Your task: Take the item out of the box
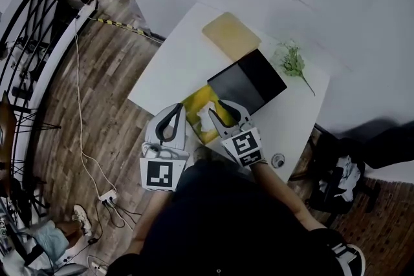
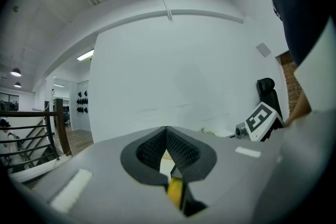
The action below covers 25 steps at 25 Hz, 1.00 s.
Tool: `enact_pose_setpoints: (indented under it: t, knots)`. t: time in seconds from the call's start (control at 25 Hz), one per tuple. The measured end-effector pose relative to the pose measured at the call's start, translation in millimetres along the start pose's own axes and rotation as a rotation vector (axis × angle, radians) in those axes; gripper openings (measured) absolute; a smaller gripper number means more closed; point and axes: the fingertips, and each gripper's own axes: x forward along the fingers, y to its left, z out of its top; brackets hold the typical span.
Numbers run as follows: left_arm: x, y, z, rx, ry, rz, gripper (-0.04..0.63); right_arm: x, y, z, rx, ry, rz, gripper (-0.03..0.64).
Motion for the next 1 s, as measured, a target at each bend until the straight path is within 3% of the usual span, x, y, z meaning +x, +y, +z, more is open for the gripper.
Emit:
enact_pose_setpoints:
  t: [0.52, 1.0]
  knots:
    - [0, 15, -14, -0.006, 0.024, -0.017, 0.009, 27, 20, -92, 0.001, 0.322, 0.047, 0.132]
    - [-2, 29, -25, -0.017, 0.040, -0.013, 0.009, 35, 32, -139, -0.026, 0.602, 0.074, 0.149]
